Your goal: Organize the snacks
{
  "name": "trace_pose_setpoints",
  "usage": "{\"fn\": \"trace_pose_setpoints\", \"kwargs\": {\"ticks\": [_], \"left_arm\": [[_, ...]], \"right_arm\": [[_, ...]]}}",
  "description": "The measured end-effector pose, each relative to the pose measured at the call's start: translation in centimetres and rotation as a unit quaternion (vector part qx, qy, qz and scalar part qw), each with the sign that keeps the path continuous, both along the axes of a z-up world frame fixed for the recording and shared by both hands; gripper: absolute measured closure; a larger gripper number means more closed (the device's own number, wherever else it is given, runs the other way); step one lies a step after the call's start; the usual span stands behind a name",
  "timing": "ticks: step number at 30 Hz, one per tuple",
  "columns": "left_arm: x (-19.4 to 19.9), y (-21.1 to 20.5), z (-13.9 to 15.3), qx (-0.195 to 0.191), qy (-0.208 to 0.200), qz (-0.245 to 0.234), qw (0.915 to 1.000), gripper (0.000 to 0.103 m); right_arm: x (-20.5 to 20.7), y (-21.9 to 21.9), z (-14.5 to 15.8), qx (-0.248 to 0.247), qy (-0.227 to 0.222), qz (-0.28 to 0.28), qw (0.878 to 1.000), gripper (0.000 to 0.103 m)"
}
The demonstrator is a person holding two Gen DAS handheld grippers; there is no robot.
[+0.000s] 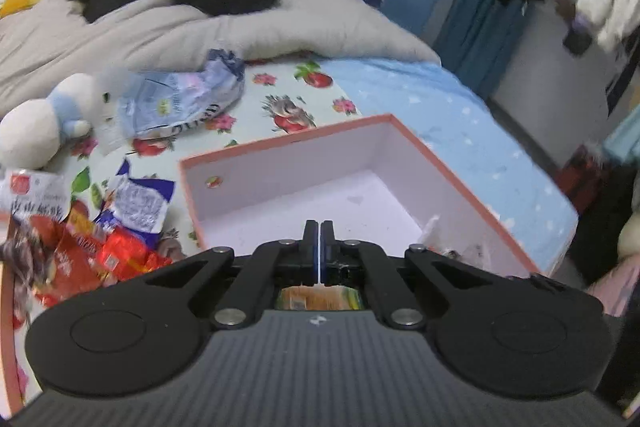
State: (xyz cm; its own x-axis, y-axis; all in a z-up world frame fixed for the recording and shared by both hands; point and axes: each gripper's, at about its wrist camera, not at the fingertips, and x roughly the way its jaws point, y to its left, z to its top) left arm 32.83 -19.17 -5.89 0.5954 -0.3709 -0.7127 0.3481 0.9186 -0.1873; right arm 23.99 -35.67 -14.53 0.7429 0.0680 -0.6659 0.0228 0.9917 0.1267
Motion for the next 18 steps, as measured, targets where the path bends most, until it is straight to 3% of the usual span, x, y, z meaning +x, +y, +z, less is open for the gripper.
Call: {"fn": "trace_pose_setpoints", "kwargs": {"ticks": [3, 8, 9, 10, 12, 18], "left_arm": [[1.4, -1.5, -1.0, 0.028, 0.011, -0.006, 0.9995, 0.102], [2.1, -1.6, -1.9, 0.03, 0.029, -0.01, 0.9991, 0.102], [2.0, -1.5, -2.0, 0.032, 0.03, -0.01, 0.999, 0.102], [1.9, -1.4, -2.0, 0.032, 0.03, -0.011, 0.999, 0.102], [1.4, -1.2, -1.9, 0.033, 0.028, -0.012, 0.999, 0.102], [-0.7, 0.0, -1.4, 0.032, 0.016, -0.015, 0.9993, 0.101]], "right_arm": [[1.3, -0.5, -1.6, 0.01, 0.041, -0.003, 0.999, 0.046], [1.3, -0.7, -2.3, 0.013, 0.063, -0.002, 0.998, 0.044], [1.2, -0.8, -2.3, 0.015, 0.062, -0.003, 0.998, 0.04], [1.1, -0.9, -2.2, 0.015, 0.06, -0.004, 0.998, 0.028], [0.8, -0.9, -1.6, 0.013, 0.048, -0.006, 0.999, 0.019], [-0.7, -0.9, 0.1, 0.014, 0.019, -0.008, 1.0, 0.019]]}}
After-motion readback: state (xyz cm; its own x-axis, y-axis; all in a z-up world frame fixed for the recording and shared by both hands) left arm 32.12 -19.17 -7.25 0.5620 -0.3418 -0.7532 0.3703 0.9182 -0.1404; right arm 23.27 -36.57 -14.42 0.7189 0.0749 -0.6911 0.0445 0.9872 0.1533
